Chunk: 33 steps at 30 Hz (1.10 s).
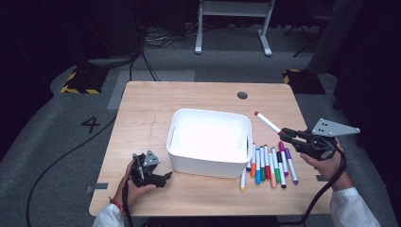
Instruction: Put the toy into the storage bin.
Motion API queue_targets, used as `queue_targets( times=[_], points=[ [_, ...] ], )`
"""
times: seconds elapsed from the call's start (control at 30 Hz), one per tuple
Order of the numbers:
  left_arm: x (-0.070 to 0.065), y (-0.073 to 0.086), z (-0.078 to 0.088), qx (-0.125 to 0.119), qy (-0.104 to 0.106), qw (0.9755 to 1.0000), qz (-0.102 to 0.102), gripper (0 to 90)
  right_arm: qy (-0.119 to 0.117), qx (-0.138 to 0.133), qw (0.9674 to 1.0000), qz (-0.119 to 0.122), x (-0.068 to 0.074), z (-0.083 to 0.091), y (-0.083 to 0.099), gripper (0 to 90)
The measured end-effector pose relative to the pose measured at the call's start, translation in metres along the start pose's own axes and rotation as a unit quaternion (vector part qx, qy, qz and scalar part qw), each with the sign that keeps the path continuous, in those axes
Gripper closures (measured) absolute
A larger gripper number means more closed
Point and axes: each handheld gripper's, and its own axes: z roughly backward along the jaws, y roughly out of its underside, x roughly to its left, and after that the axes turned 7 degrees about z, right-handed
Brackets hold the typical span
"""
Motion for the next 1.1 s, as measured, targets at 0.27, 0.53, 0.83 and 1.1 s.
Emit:
queue_targets(
  times=[0.27, 0.53, 0.83, 1.1],
  points=[
    [0.0, 0.0, 0.0, 0.001, 0.001, 1.0, 0.0, 15.2, -0.028, 0.004, 0.9995, 0.016, 0.01, -0.02, -0.024, 75.2],
    [0.0, 0.0, 0.0, -0.001, -0.001, 1.0, 0.0, 15.2, -0.059, 0.01, 0.9972, 0.045, 0.025, -0.04, -0.044, 75.2],
    [0.0, 0.0, 0.0, -0.001, -0.001, 1.0, 0.0, 15.2, -0.097, 0.031, 0.9927, 0.065, 0.044, -0.072, -0.057, 75.2],
    [0.0, 0.0, 0.0, -0.001, -0.001, 1.0, 0.0, 15.2, -0.125, 0.066, 0.9861, 0.087, 0.056, -0.102, -0.065, 75.1]
  ],
)
